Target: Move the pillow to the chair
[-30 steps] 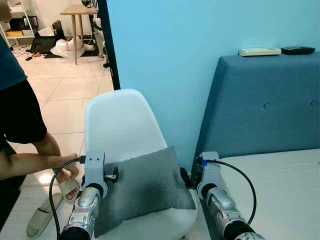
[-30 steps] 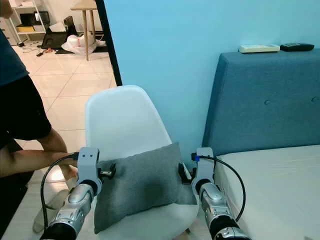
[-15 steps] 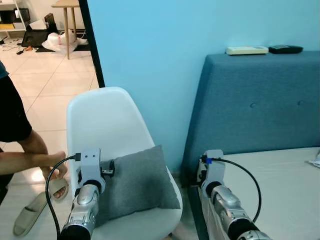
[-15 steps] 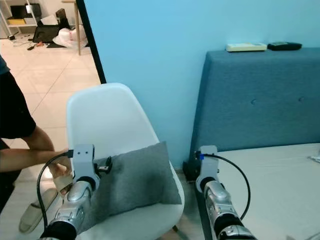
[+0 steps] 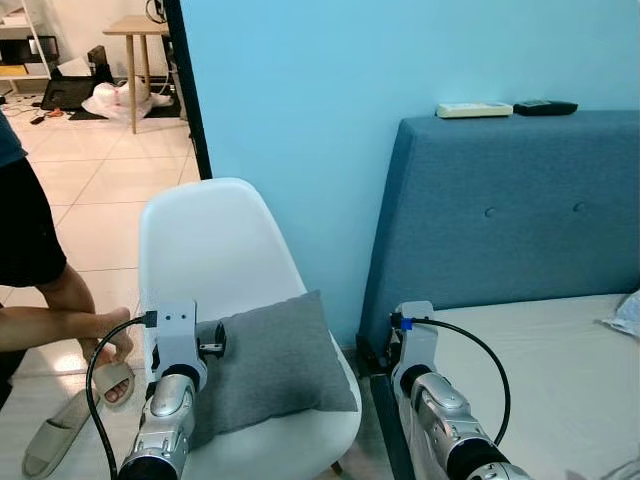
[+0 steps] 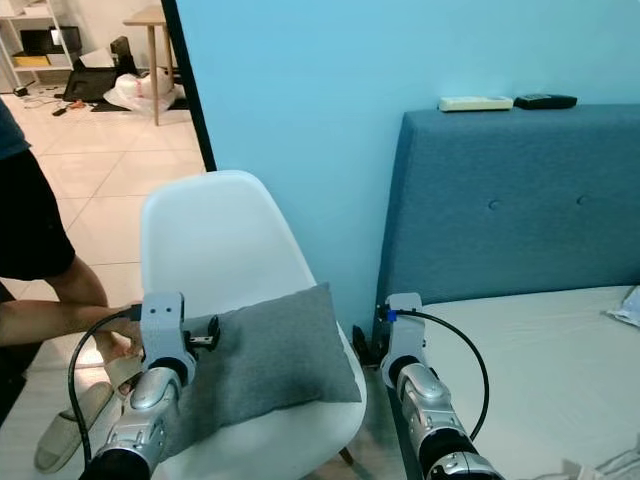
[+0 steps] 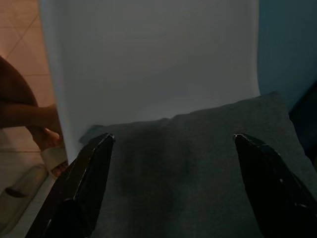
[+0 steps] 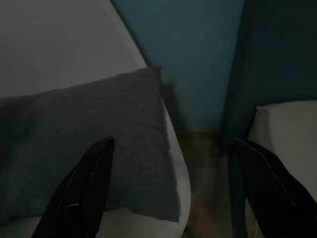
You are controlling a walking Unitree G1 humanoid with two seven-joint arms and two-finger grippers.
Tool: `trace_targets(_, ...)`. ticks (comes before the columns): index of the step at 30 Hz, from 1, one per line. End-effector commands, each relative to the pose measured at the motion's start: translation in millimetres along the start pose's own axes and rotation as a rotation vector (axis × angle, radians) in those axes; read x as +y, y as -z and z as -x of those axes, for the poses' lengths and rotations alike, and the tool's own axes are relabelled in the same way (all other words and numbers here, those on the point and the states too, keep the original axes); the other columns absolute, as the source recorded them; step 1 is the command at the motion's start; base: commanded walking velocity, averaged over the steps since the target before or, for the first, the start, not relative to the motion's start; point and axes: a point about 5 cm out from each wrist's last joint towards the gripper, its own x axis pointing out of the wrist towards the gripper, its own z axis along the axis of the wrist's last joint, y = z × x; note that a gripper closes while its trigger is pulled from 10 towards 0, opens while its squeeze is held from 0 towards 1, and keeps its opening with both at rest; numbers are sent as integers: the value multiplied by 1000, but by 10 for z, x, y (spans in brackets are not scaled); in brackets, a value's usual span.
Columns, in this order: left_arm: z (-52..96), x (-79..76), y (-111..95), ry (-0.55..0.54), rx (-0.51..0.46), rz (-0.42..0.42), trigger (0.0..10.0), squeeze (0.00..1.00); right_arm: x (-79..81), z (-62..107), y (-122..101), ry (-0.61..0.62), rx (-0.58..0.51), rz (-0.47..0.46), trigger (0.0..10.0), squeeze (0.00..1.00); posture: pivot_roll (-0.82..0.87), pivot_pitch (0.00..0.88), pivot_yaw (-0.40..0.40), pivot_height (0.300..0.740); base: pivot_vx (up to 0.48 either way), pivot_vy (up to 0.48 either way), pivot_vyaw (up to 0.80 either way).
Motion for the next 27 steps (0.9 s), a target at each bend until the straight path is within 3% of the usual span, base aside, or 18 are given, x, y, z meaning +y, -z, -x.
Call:
trace_targets(1,20,15,17,-3,0,21,10000,0,21,-10,10,-11,17,7,10000,0,7,32,-43,740,0,0,0)
trace_targets(21,2,-53,38,66,38,16,10000,0,38,-10,26,-2,16,-13,10000,0,9,37,-31,740,0,0,0)
trace_targets(27,1,-61,32,73,34,17,10000,0,38,-4,37,0,17,-14,10000,0,7,39,-30,740,0,405,0)
